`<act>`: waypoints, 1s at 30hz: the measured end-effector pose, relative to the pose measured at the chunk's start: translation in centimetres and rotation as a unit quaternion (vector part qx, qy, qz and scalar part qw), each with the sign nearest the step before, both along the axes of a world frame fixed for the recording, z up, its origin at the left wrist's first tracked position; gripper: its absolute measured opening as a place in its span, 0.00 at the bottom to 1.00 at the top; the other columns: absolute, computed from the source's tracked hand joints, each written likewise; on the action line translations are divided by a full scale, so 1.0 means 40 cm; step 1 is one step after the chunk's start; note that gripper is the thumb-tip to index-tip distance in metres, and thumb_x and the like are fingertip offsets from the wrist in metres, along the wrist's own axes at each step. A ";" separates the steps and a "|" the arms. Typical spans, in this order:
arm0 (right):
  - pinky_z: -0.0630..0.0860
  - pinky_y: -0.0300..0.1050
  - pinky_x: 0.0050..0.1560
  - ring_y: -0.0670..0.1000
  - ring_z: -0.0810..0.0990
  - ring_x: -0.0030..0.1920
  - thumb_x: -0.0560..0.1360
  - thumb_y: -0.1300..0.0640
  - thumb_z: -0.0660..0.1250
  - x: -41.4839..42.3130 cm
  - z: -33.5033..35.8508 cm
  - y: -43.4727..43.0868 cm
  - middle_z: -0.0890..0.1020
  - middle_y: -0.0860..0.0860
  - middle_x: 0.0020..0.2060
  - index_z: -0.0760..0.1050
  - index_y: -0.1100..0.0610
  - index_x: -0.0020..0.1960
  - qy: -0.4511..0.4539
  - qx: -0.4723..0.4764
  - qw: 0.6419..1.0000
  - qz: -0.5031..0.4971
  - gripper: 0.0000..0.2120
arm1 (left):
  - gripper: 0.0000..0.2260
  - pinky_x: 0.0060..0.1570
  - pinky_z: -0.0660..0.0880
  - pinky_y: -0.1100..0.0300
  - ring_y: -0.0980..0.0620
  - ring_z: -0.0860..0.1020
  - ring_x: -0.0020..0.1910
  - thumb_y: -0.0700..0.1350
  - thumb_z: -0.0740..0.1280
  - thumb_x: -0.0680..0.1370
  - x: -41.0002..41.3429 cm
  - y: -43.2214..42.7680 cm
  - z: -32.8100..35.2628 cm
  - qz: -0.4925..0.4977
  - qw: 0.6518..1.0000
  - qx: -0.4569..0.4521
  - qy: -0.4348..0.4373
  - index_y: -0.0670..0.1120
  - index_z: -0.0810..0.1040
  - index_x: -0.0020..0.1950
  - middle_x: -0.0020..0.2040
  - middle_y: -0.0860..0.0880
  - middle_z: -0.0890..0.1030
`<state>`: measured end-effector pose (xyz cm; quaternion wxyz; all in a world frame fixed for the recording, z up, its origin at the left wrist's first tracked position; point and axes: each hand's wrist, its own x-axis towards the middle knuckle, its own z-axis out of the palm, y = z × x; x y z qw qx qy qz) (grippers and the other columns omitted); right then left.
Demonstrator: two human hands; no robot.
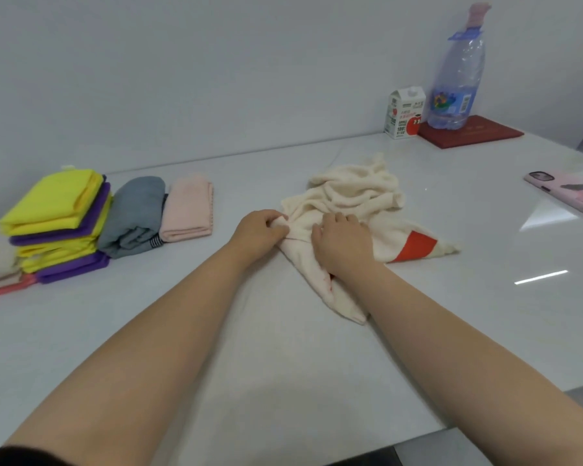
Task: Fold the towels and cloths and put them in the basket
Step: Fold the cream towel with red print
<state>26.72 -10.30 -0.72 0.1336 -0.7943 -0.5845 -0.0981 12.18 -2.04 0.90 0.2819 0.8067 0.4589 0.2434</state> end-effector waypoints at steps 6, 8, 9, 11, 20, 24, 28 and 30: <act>0.71 0.44 0.31 0.58 0.79 0.31 0.81 0.52 0.52 0.000 0.129 -0.038 0.81 0.56 0.31 0.76 0.62 0.40 0.322 0.009 0.937 0.134 0.20 | 0.23 0.37 0.72 0.59 0.47 0.76 0.29 0.53 0.56 0.81 -0.045 0.005 0.106 0.006 0.974 -0.210 0.087 0.39 0.79 0.36 0.34 0.42 0.80; 0.74 0.45 0.32 0.55 0.78 0.30 0.78 0.56 0.56 0.019 0.152 -0.029 0.82 0.56 0.33 0.78 0.63 0.44 0.398 0.088 0.907 0.103 0.15 | 0.22 0.36 0.74 0.60 0.49 0.76 0.26 0.51 0.57 0.81 -0.063 0.007 0.135 -0.012 0.960 -0.193 0.203 0.40 0.78 0.35 0.30 0.44 0.80; 0.75 0.46 0.38 0.55 0.79 0.37 0.77 0.58 0.57 0.038 0.156 -0.018 0.83 0.55 0.38 0.79 0.62 0.47 0.349 0.141 0.925 0.057 0.13 | 0.20 0.36 0.74 0.60 0.49 0.76 0.26 0.50 0.58 0.81 -0.066 0.009 0.143 -0.001 0.962 -0.152 0.225 0.40 0.78 0.35 0.30 0.45 0.80; 0.71 0.46 0.52 0.56 0.76 0.55 0.76 0.59 0.58 0.077 0.155 0.006 0.80 0.55 0.54 0.76 0.60 0.58 0.257 0.165 0.952 -0.027 0.14 | 0.16 0.37 0.74 0.60 0.49 0.79 0.31 0.48 0.59 0.80 -0.060 0.018 0.142 0.028 0.975 -0.074 0.206 0.41 0.79 0.38 0.35 0.45 0.81; 0.69 0.43 0.38 0.52 0.75 0.39 0.79 0.49 0.60 0.065 0.114 0.009 0.78 0.51 0.35 0.75 0.57 0.39 0.393 -0.045 0.911 0.117 0.15 | 0.26 0.59 0.71 0.54 0.44 0.76 0.59 0.60 0.54 0.81 0.007 0.007 0.100 0.050 0.985 -0.165 0.005 0.41 0.74 0.65 0.62 0.42 0.77; 0.67 0.48 0.64 0.56 0.72 0.64 0.76 0.51 0.64 0.070 0.105 0.018 0.75 0.55 0.63 0.71 0.57 0.67 0.281 -0.041 0.955 0.086 0.20 | 0.29 0.61 0.73 0.52 0.47 0.77 0.55 0.65 0.61 0.75 -0.010 0.011 0.097 0.071 0.972 -0.219 -0.046 0.44 0.74 0.63 0.57 0.46 0.78; 0.69 0.44 0.58 0.55 0.73 0.59 0.73 0.52 0.69 0.049 0.110 0.010 0.74 0.53 0.60 0.60 0.57 0.72 0.320 -0.137 0.931 0.107 0.32 | 0.24 0.54 0.75 0.55 0.49 0.76 0.56 0.52 0.71 0.73 -0.021 -0.005 0.097 0.023 0.979 -0.204 -0.004 0.49 0.70 0.66 0.60 0.50 0.75; 0.73 0.44 0.50 0.52 0.76 0.51 0.71 0.59 0.70 0.040 0.116 0.013 0.77 0.51 0.51 0.67 0.59 0.67 0.399 -0.127 0.901 0.112 0.26 | 0.24 0.53 0.75 0.55 0.50 0.76 0.56 0.45 0.72 0.72 -0.022 -0.010 0.095 0.009 0.981 -0.190 0.023 0.48 0.70 0.66 0.61 0.50 0.75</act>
